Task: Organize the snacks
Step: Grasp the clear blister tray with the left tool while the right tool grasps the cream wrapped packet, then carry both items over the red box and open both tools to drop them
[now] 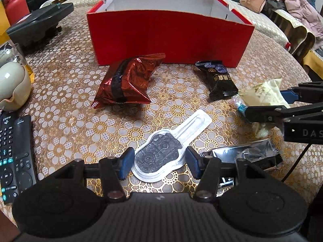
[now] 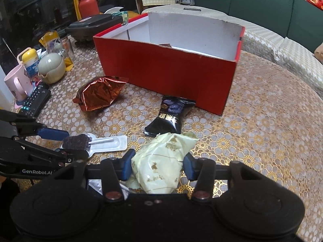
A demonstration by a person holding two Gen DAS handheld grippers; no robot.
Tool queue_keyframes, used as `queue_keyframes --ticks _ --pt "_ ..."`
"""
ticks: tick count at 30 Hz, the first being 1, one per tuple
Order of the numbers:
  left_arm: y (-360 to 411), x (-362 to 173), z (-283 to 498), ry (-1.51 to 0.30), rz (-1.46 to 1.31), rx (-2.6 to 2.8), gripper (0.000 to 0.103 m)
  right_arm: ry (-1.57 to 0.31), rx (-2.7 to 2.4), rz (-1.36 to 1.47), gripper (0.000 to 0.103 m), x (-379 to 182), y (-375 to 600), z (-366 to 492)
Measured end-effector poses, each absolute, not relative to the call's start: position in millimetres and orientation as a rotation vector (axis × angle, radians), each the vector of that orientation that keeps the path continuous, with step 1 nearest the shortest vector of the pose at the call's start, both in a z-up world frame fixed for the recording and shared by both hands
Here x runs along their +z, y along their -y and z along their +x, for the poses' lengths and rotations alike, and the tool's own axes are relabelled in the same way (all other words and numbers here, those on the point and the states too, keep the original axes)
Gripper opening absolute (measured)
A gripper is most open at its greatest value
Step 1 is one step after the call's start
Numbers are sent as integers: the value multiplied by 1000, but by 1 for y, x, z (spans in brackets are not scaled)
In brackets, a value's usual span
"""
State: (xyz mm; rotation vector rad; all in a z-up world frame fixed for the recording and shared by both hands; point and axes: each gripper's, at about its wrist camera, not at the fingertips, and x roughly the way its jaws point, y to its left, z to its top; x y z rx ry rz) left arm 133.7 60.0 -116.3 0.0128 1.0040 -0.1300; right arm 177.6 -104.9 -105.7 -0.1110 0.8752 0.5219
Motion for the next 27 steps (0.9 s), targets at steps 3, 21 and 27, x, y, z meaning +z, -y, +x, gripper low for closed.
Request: queue_keyframes --ticks 3,21,27 --pt "-61 -108 127 -989 4 -128 55 -863 519 -101 48 -98 110 173" --pt "-53 -26 120 -814 -28 -119 55 -726 540 -87 48 -35 122 158" --pt "-48 0 140 -766 -22 -100 55 -661 547 -112 48 -11 119 172"
